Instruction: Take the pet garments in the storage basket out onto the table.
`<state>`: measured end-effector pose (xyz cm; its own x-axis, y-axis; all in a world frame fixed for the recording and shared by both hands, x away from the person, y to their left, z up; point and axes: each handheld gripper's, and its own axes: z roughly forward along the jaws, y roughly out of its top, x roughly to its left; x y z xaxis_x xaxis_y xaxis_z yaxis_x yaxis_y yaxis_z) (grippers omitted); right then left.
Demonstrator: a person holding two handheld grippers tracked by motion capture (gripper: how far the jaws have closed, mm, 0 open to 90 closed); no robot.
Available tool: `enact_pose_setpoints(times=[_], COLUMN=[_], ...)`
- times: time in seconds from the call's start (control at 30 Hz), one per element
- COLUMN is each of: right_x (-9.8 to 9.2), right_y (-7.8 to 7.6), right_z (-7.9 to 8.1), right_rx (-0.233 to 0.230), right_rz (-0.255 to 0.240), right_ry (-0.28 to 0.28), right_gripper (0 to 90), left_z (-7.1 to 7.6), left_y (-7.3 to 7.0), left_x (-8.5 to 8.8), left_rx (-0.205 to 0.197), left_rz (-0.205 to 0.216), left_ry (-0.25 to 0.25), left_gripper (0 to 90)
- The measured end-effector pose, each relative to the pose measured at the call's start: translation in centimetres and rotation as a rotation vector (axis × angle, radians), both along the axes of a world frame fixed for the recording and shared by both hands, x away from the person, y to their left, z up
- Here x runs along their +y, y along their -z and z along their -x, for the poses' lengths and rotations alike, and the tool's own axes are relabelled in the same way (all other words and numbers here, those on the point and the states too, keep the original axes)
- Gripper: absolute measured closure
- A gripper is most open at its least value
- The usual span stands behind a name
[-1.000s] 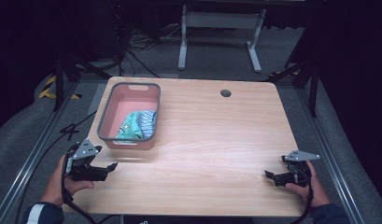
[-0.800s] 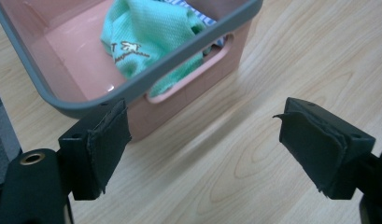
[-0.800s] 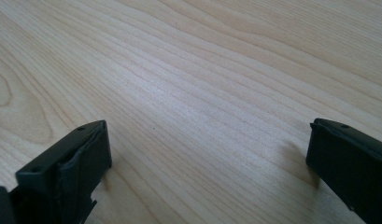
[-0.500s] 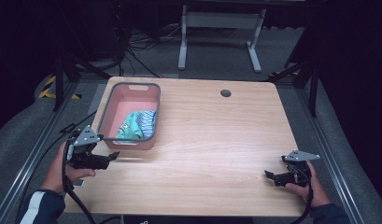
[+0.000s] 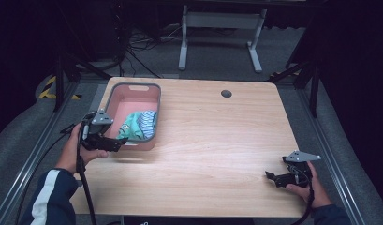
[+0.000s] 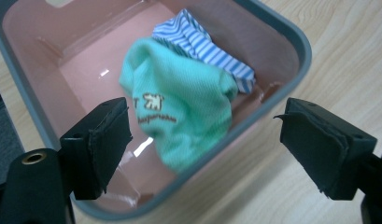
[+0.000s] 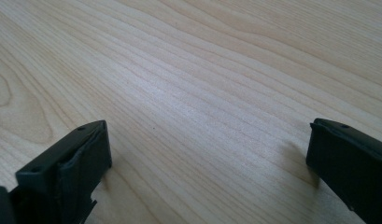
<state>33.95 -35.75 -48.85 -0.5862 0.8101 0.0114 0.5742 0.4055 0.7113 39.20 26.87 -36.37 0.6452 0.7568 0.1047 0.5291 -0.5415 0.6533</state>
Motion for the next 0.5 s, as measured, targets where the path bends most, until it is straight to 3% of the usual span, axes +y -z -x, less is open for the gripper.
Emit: enact_pose_setpoints(times=[0.13,0.23,0.27,0.3,0.5], right_x=[0.0,0.0,0.0,0.0,0.0], right_y=[0.0,0.0,0.0,0.0,0.0], right_z=[0.0,0.0,0.0,0.0,0.0], right_rx=[0.0,0.0,0.0,0.0,0.0], right_rz=[0.0,0.0,0.0,0.0,0.0], right_ry=[0.0,0.0,0.0,0.0,0.0], right_gripper=[0.4,0.4,0.4,0.4,0.4], left_z=[-1.8,-3.2,-4.1,-4.1,-7.3], left_y=[-0.4,-0.3,0.0,0.0,1.4], left_x=[-1.2,-2.1,-2.6,-2.6,-3.8], left_rx=[0.024,0.049,0.069,0.069,0.178], left_rz=[0.0,-0.018,-0.047,-0.047,-0.077], left_ry=[-0.001,-0.003,-0.006,-0.006,-0.022], left_gripper=[16.0,16.2,16.2,16.2,16.5])
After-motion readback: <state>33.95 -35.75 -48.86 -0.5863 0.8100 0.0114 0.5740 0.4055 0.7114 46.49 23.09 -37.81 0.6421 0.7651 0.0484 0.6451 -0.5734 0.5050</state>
